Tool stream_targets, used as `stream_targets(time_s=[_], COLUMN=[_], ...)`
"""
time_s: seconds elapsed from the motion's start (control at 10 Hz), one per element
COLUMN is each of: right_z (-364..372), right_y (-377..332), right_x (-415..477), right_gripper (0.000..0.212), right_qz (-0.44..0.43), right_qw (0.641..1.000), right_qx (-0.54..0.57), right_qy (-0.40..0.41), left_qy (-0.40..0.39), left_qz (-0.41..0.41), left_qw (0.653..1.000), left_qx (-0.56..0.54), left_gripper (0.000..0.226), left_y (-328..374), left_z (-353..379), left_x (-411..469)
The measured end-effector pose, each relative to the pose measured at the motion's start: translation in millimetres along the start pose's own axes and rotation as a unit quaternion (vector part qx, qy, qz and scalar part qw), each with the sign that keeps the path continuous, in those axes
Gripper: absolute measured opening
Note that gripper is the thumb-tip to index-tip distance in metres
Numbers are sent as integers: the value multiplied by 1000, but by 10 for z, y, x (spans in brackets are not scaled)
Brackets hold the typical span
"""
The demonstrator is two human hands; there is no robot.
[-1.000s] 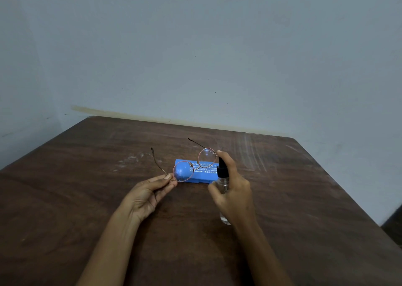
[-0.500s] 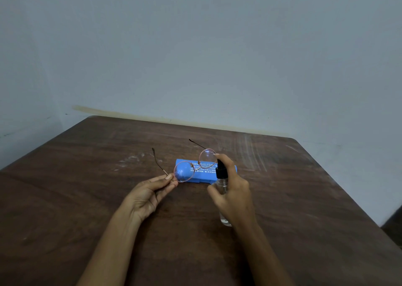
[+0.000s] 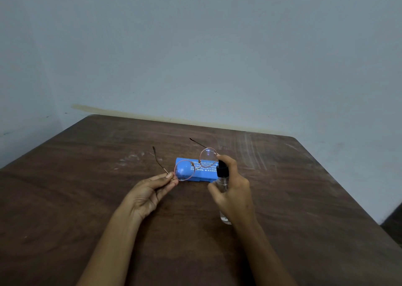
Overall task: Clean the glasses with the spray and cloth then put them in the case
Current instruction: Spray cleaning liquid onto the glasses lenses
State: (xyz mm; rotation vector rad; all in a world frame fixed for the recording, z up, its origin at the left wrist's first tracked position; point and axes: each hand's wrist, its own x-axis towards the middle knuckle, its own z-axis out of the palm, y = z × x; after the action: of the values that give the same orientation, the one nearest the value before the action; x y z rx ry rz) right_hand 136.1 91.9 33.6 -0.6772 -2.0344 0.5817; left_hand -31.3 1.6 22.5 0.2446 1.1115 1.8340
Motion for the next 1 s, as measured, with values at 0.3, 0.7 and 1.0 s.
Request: stream_targets(time_s=[0.3,0.7,1.0], right_z=[22,32,21], right_y=[14,78,109], right_x=[4,8,3], right_gripper=[69,69,74], right_qz=[-6,5,4], right_qw=[1000,1000,1000], right_qx=[-6,5,-5], right_qy=[8,30,27], left_qy=[1,4,7], left_qz=[-3,0,3], left_qw=[1000,1000,1000], left_qx=[-3,0,3], left_gripper=[46,47,48], left_y=[3,-7,-10], left_z=[14,1,4], left_x=[4,6,-2])
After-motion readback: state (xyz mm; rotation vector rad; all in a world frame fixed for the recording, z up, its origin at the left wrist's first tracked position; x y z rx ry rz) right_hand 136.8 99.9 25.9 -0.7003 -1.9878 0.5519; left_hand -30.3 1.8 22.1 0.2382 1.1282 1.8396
